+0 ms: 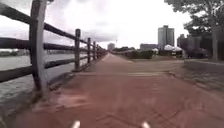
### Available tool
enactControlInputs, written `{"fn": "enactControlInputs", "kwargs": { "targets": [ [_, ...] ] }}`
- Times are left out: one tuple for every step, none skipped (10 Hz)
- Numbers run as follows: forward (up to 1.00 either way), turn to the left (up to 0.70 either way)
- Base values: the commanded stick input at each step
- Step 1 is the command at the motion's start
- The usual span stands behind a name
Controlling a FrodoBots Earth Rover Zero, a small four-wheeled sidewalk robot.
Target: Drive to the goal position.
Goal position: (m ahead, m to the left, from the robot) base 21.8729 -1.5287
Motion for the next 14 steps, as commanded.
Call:
{"fn": "enactControlInputs", "kwargs": {
  "targets": [
    [0.70,0.00],
    [0.70,0.00],
    [0.70,0.00],
    [0.70,0.00],
    [0.70,0.00],
    [0.70,0.00],
    [0.70,0.00],
    [0.70,0.00],
    [0.70,0.00],
    [0.70,0.00],
    [0.70,0.00],
    [0.70,0.00],
    [0.70,0.00],
    [0.70,0.00]
  ]
}}
